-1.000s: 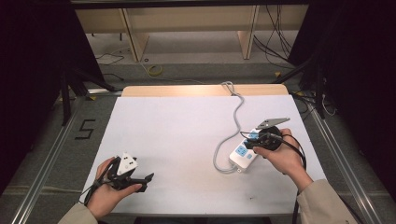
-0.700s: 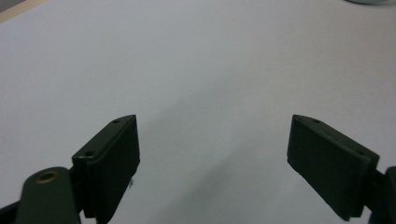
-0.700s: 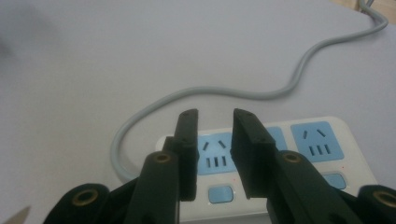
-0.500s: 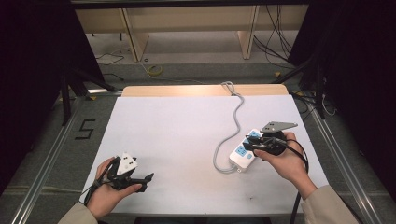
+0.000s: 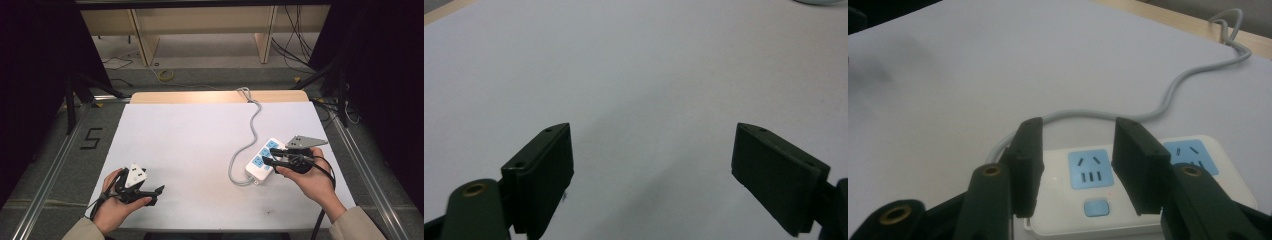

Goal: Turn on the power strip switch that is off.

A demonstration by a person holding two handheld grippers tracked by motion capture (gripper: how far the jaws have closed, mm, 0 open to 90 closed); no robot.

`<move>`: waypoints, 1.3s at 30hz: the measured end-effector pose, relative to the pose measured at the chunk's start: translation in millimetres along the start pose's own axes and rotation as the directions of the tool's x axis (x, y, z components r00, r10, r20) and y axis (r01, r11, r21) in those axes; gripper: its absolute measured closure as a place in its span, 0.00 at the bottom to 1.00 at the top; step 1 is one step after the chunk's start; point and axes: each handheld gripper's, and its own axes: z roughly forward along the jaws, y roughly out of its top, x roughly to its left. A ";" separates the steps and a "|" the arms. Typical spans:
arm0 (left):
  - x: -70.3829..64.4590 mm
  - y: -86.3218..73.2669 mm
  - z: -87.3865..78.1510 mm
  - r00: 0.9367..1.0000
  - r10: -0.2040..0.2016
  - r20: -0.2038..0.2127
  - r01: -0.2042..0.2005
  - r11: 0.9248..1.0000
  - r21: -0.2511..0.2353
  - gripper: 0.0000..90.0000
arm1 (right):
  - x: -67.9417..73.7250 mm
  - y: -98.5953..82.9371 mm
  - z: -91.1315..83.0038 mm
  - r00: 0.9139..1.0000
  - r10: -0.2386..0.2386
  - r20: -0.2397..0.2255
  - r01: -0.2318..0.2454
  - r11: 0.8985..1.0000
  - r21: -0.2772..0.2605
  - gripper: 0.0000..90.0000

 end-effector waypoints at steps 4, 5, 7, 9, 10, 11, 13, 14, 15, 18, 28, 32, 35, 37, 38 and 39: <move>0.1 -0.1 0.0 1.000 0.000 -0.001 0.000 1.000 -0.003 0.19 | -1.6 -5.0 -4.3 1.000 0.004 -0.005 -0.004 1.000 -0.013 0.57; 0.2 -0.1 -0.1 1.000 -0.001 -0.001 0.001 1.000 -0.003 0.19 | -1.9 -6.1 -4.9 1.000 0.004 -0.007 -0.004 1.000 -0.018 0.56; 0.2 0.0 -0.1 1.000 0.000 0.000 0.000 1.000 -0.005 0.19 | -3.2 -9.4 -7.2 1.000 0.002 -0.011 -0.002 1.000 -0.028 0.54; 0.0 0.1 -0.2 1.000 -0.002 0.002 0.002 1.000 -0.011 0.19 | -4.0 -12.4 -9.2 1.000 0.002 -0.013 -0.002 0.999 -0.036 0.52; -0.1 0.2 -0.3 1.000 0.000 0.002 0.000 1.000 -0.010 0.19 | -4.4 -13.8 -10.0 1.000 -0.001 -0.013 0.000 0.999 -0.041 0.50; -0.1 0.2 -0.2 1.000 -0.001 0.002 0.001 1.000 -0.011 0.19 | -4.7 -15.3 -11.1 1.000 -0.001 -0.011 0.000 0.999 -0.045 0.49; 0.0 0.1 -0.2 1.000 -0.001 0.002 0.001 1.000 -0.009 0.19 | -5.4 -18.2 -12.7 1.000 -0.005 -0.012 0.004 0.998 -0.057 0.48; 0.1 0.1 -0.2 1.000 0.001 0.001 -0.001 1.000 -0.008 0.19 | -5.3 -19.9 -13.4 1.000 -0.001 -0.011 0.001 0.998 -0.064 0.47; 0.1 0.1 -0.2 1.000 0.000 0.002 0.000 1.000 -0.008 0.19 | -5.4 -21.4 -14.3 1.000 0.001 -0.009 -0.002 0.998 -0.067 0.46; 0.0 0.1 -0.1 1.000 0.001 0.002 -0.001 1.000 -0.008 0.19 | -6.2 -26.6 -17.1 1.000 0.000 -0.012 -0.001 0.997 -0.081 0.45; 0.0 0.2 -0.2 1.000 -0.001 0.001 0.001 1.000 -0.009 0.19 | -10.8 -43.3 -27.3 1.000 0.018 0.006 -0.017 0.995 -0.099 0.39; -0.2 0.3 -0.5 1.000 0.001 0.002 -0.001 1.000 -0.011 0.19 | -9.4 -47.1 -29.5 0.999 0.025 0.020 -0.023 0.995 -0.095 0.38; -0.3 0.3 -0.6 1.000 0.000 0.002 0.000 1.000 -0.012 0.19 | -7.6 -48.6 -30.5 0.999 0.027 0.024 -0.025 0.995 -0.097 0.37; -0.4 0.2 -0.7 1.000 0.001 0.003 -0.001 1.000 -0.012 0.19 | -6.8 -49.0 -31.0 0.999 0.022 0.030 -0.019 0.995 -0.098 0.36; -0.4 0.3 -0.7 1.000 0.001 0.004 -0.001 1.000 -0.013 0.19 | -6.1 -49.1 -31.4 0.999 0.025 0.031 -0.022 0.995 -0.097 0.36; -0.4 0.3 -0.7 1.000 0.002 0.004 -0.002 1.000 -0.012 0.19 | -5.4 -49.2 -31.5 0.999 0.026 0.035 -0.022 0.995 -0.100 0.36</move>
